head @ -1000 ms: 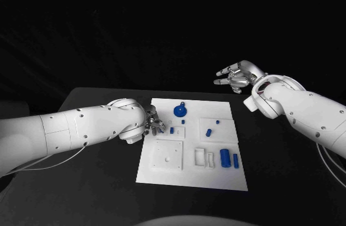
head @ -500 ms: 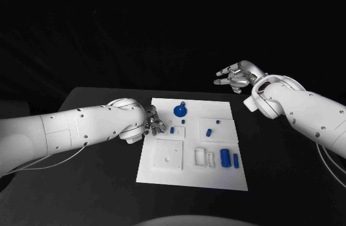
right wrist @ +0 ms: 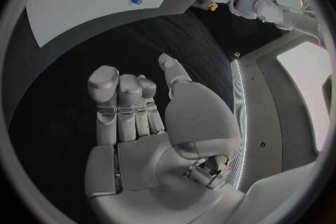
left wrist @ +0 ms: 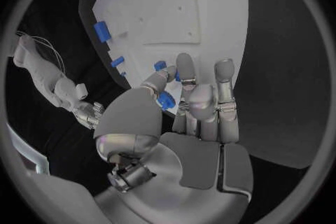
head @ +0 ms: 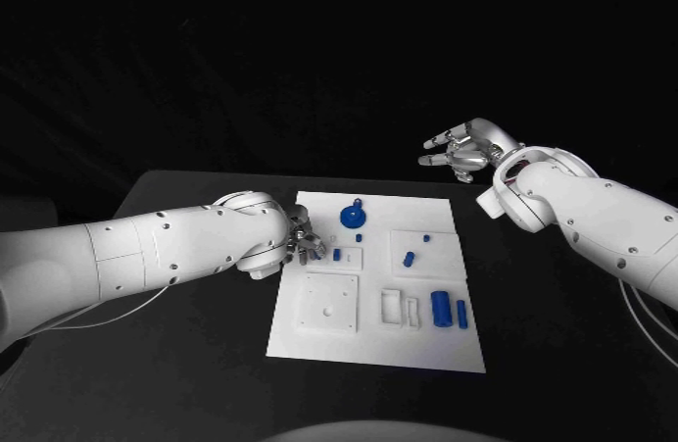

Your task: Assemble the parts on the task board

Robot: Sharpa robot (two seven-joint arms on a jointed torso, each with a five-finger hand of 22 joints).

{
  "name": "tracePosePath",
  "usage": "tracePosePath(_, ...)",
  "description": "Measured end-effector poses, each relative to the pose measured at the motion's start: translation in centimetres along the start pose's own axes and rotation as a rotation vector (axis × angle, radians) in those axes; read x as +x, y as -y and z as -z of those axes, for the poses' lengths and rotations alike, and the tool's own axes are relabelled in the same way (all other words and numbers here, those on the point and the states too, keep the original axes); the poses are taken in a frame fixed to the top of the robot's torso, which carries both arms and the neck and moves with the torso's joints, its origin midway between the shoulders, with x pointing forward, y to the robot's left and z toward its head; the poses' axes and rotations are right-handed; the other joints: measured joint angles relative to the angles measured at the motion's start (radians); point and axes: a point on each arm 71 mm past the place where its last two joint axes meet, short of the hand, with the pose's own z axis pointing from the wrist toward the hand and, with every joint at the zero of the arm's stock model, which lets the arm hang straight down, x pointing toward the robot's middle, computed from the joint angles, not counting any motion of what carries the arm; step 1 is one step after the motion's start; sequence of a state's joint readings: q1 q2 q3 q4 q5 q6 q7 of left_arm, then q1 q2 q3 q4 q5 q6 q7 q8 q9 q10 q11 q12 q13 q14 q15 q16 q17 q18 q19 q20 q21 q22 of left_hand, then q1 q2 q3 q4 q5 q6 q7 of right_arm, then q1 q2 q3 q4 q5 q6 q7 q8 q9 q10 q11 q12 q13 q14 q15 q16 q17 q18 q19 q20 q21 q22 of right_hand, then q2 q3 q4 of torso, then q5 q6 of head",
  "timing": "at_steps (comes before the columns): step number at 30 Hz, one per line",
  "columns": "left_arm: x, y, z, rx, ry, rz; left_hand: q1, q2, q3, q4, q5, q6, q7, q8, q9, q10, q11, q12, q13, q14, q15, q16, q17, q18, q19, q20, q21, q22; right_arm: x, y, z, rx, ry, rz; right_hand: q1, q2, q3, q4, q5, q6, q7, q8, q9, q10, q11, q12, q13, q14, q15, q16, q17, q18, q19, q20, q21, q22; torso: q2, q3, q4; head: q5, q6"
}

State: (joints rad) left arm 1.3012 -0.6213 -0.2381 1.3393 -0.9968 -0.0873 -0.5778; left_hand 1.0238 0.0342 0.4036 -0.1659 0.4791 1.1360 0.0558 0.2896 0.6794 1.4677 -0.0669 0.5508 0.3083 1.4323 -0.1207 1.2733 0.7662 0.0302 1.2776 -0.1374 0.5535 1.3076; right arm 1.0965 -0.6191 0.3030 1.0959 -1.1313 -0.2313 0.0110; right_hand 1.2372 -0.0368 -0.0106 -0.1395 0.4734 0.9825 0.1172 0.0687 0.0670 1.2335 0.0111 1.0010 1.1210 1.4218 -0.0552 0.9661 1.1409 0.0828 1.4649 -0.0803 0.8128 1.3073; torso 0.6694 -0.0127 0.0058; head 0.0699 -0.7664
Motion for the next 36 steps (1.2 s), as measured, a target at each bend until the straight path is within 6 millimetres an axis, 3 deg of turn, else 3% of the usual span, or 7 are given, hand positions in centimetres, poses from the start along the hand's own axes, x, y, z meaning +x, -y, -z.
tracePosePath(28,0.02,0.49,-0.07,-0.006,-0.015,-0.058,0.0,0.0,0.001,0.001,0.01,0.0,0.0,0.004,-0.002,-0.001,-0.001,0.0,0.0,0.0,0.003,0.004,0.001,0.0,0.0,0.0,0.004,0.0,0.13,0.26,0.11,0.005,-0.002,0.0,0.0,0.0,0.0,0.0,0.0,0.0,0.0,0.0,0.0,0.0,0.0,0.0,0.0,0.0,0.0,0.0,0.0,0.0,0.0,0.0,0.0,0.0,0.0,0.0013,0.0011,-0.004,-0.005)
tracePosePath(36,0.06,0.76,-0.15,-0.008,-0.017,-0.078,0.004,-0.004,-0.001,-0.001,-0.02,0.003,0.003,0.004,-0.002,-0.001,-0.001,0.0,-0.001,0.0,0.003,0.004,0.001,0.0,-0.004,0.004,0.004,0.0,0.17,0.26,0.12,0.005,-0.003,-0.001,-0.004,0.004,0.0,0.0,0.0,0.0,0.0,0.0,0.0,0.0,0.0,0.0,0.0,0.0,0.0,0.0,-0.001,0.0,0.0,0.0,0.0,0.0,0.0,0.0009,0.0012,-0.004,-0.006)
